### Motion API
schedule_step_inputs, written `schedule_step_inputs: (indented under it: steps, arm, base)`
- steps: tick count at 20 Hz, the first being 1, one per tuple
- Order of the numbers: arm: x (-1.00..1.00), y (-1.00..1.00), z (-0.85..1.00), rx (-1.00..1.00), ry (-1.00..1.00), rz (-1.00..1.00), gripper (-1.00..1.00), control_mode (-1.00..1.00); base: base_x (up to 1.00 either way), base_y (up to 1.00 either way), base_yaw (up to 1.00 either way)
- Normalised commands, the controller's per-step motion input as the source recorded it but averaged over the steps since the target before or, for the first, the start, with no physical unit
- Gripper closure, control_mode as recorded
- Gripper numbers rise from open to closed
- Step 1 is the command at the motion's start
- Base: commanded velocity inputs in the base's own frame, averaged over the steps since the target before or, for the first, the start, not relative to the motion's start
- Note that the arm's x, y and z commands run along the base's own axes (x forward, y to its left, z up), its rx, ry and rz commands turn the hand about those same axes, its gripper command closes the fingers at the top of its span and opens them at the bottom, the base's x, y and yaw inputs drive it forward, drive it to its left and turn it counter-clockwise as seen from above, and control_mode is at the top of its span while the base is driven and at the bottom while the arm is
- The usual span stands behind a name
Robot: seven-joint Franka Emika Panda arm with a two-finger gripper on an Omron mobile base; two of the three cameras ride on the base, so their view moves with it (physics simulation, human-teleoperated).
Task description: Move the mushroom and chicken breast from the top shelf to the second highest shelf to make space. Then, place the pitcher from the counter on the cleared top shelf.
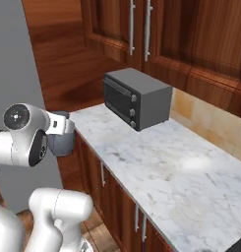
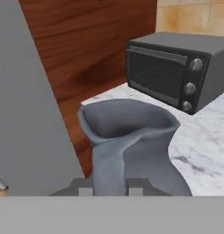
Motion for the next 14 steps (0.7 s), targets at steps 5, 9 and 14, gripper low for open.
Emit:
schedule_step_inputs:
  steps: [5, 9, 14]
  arm:
    - [0.0, 0.0, 0.0, 0.0, 0.0, 0.0, 1.0, 1.0]
    - [0.0, 0.0, 0.0, 0.0, 0.0, 0.0, 1.0, 1.0]
    - [0.0, 0.0, 0.0, 0.0, 0.0, 0.0, 1.0, 1.0]
  base:
    - [-0.4, 0.79, 0.43]
    - [-0.02, 1.0, 0.52]
    - [0.19, 1.0, 0.47]
